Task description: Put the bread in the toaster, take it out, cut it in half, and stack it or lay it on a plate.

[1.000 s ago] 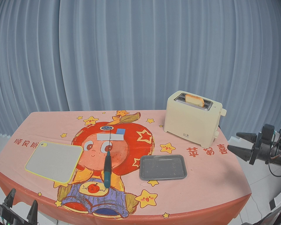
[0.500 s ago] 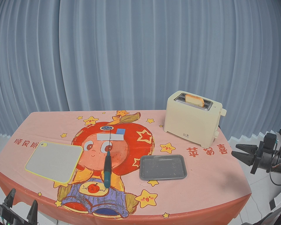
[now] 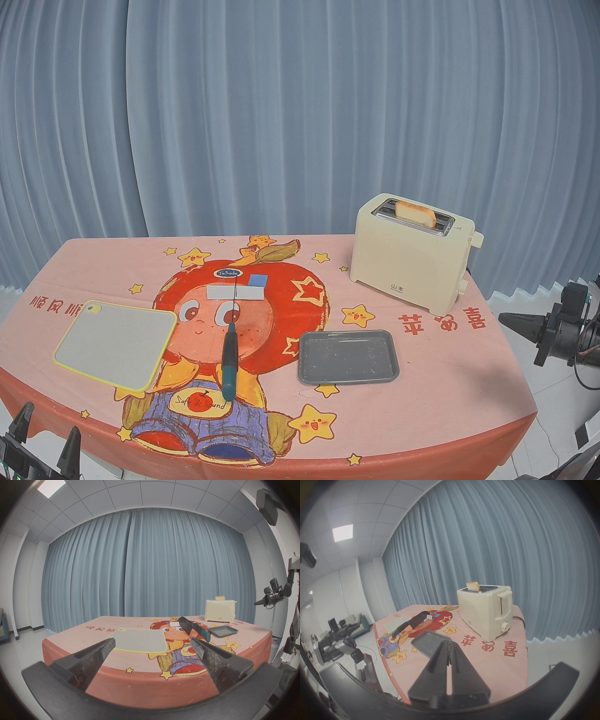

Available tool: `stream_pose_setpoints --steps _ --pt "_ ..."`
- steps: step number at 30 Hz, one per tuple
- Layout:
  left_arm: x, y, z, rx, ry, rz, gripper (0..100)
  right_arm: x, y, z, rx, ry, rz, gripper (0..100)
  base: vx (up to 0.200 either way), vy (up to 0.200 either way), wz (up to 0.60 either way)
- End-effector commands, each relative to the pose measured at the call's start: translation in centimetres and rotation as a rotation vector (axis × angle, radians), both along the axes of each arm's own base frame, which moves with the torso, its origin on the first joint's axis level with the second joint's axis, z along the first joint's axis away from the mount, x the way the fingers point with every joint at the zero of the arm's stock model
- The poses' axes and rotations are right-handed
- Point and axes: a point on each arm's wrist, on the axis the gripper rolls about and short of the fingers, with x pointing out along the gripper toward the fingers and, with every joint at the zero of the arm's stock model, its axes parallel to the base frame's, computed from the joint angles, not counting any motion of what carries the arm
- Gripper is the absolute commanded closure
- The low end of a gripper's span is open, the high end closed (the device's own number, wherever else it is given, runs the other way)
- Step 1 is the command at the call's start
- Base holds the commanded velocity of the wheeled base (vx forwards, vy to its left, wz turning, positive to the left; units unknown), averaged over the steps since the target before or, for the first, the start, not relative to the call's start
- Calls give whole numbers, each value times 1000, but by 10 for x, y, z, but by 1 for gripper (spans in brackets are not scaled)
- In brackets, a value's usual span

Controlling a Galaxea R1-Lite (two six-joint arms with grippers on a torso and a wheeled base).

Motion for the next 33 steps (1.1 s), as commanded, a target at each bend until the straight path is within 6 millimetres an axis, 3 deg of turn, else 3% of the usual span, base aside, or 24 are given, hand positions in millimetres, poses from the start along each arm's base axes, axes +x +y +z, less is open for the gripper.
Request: stream_pose_setpoints --steps 1,11,33 --pt "1 0 -5 0 17 0 0 17 1 -1 34 55 -46 100 0 0 0" --pt "1 0 -5 0 17 0 0 53 -1 -29 41 202 -114 100 0 0 0" --pt "1 0 -5 0 17 -1 0 85 5 -81 -52 210 -290 100 0 0 0"
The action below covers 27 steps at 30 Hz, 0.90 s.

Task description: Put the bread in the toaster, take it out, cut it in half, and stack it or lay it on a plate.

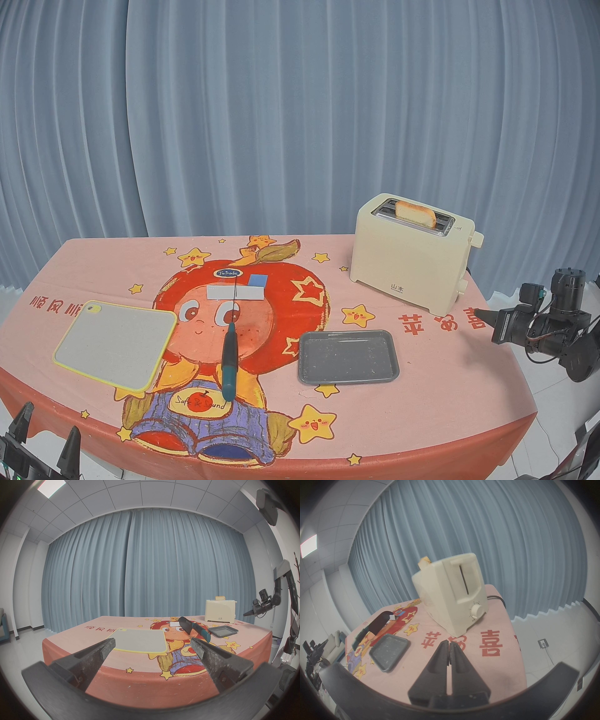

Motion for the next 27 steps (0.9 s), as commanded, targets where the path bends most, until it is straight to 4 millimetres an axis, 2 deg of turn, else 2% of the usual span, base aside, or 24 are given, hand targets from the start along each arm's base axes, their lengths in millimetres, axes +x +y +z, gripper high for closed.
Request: stream_pose_setpoints --steps 1,10,16,27 --pt "1 0 -5 0 18 0 0 9 1 -20 -4 32 -21 100 0 0 0" --pt "1 0 -5 0 18 0 0 24 -3 -34 16 -2 -55 100 0 0 0" --pt "1 0 -5 0 18 -2 0 27 -3 -41 26 7 -60 100 0 0 0" --pt "1 0 -5 0 18 0 0 38 -2 -47 15 -51 -92 100 0 0 0"
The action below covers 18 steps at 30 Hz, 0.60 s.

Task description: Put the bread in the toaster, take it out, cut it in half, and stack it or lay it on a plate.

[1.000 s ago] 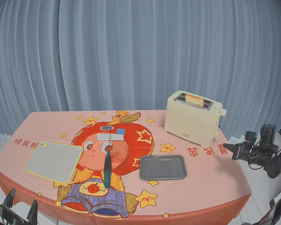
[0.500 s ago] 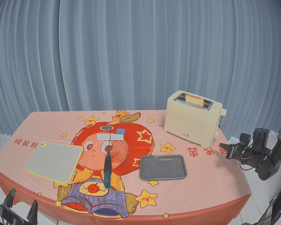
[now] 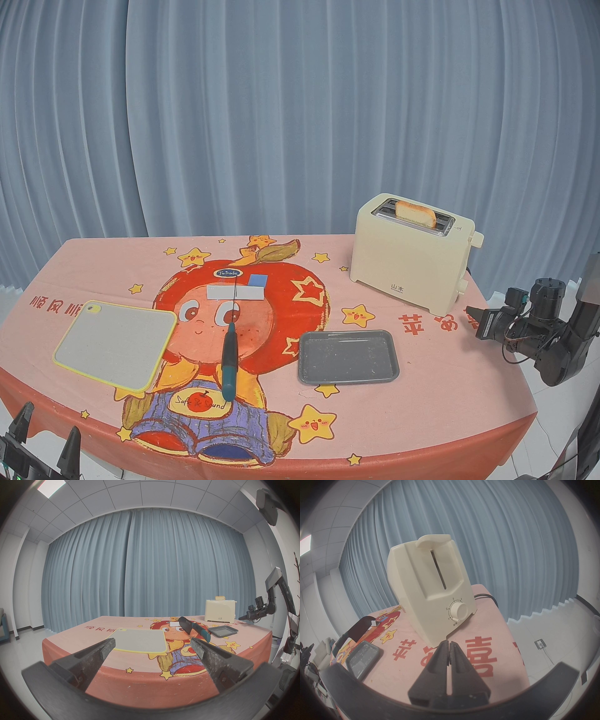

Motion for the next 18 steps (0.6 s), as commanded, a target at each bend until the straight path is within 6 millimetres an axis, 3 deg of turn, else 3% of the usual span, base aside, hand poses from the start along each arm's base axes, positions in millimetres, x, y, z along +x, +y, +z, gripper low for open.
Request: stream_pose_setpoints --steps 1,11,18 --pt "1 0 -5 0 17 -1 0 3 0 -8 -1 14 -1 100 0 0 0" --pt "1 0 -5 0 17 0 0 8 3 -8 -18 -17 -29 100 0 0 0" --pt "1 0 -5 0 17 0 0 24 6 -2 -17 -71 -25 100 0 0 0"
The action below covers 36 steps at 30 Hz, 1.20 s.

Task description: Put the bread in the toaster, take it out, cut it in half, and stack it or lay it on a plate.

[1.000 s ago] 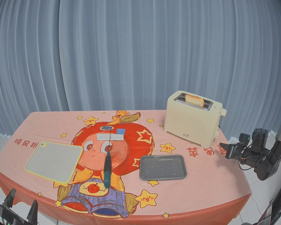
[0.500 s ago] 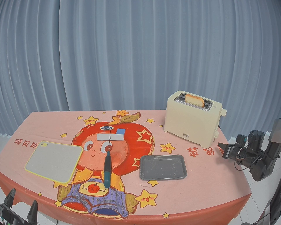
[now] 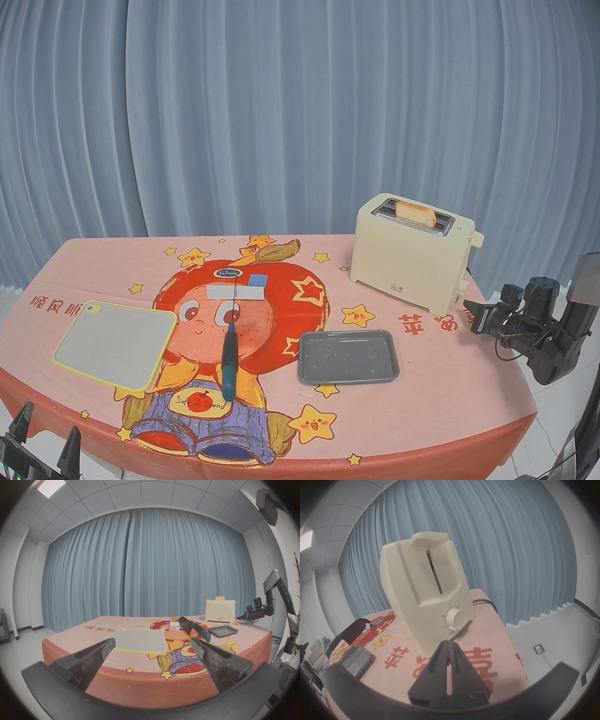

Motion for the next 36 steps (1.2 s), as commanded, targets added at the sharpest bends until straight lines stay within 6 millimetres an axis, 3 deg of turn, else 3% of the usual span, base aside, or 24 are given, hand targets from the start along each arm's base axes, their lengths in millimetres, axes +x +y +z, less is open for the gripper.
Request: stream_pose_setpoints --steps 1,36 --pt "1 0 -5 0 18 0 0 7 5 1 0 -15 13 100 0 0 0" --pt "1 0 -5 0 18 0 0 17 -2 -15 -1 17 -10 100 0 0 0"
